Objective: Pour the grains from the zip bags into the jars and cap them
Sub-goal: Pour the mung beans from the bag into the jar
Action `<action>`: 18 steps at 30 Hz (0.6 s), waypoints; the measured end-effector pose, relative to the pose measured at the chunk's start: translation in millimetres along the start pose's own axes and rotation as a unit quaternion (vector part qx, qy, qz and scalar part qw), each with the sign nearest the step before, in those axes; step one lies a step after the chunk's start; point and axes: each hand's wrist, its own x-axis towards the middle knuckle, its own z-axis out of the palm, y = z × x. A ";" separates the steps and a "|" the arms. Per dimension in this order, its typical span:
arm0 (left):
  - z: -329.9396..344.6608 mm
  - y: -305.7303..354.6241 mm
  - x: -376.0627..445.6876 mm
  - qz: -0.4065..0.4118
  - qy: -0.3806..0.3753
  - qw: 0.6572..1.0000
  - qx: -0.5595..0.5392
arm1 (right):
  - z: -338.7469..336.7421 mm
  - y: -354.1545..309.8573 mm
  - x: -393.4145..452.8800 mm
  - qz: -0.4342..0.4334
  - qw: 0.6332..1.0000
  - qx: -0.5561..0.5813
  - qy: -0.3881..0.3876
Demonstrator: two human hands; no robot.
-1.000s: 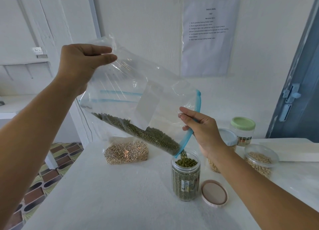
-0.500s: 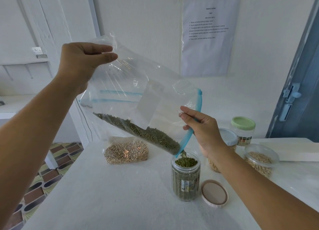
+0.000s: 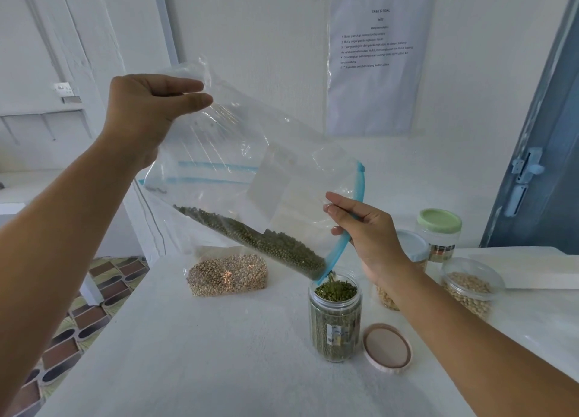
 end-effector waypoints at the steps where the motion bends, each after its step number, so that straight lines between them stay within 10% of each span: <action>1: -0.1 0.1 0.3 -0.001 0.000 1.000 0.000 | -0.3 0.1 0.2 0.000 1.000 0.000 0.002; 18: 0.1 3.4 3.1 0.005 0.006 1.000 -0.002 | 2.2 -1.2 -0.3 0.002 1.000 0.008 0.004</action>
